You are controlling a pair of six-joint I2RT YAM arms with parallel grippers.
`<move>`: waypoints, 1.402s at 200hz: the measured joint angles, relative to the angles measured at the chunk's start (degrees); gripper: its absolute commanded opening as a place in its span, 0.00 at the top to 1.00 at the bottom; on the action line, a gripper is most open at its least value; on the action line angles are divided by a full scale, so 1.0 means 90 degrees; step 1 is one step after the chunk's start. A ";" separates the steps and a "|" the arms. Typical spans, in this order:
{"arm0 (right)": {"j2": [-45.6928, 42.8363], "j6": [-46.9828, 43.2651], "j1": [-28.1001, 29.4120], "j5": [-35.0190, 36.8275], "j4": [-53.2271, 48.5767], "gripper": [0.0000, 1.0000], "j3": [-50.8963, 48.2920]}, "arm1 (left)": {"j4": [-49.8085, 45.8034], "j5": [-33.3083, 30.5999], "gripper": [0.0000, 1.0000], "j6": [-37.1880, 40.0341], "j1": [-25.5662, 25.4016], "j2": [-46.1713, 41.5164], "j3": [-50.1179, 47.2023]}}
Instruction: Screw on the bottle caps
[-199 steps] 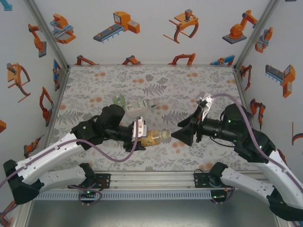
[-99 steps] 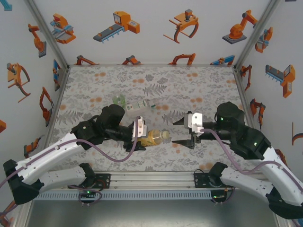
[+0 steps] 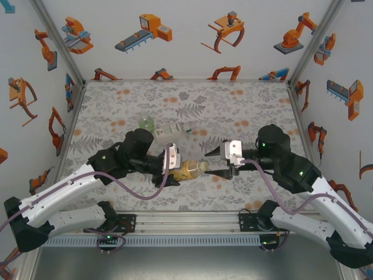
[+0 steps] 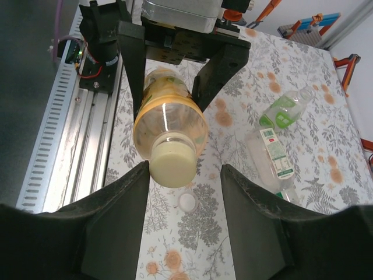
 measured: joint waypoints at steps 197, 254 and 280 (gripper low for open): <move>-0.0090 0.0583 0.0049 -0.0219 0.0226 0.97 -0.0117 | -0.0027 0.0087 1.00 -0.0041 0.0000 -0.0172 0.0000; -0.0046 0.0993 0.0049 -0.0376 0.0223 1.00 -0.0121 | -0.0141 0.0277 1.00 0.0041 0.0000 -0.0177 0.0000; 0.0034 0.1132 0.0049 -0.0461 0.0216 1.00 -0.0121 | -0.0236 0.0289 1.00 0.0078 0.0000 -0.0177 0.0000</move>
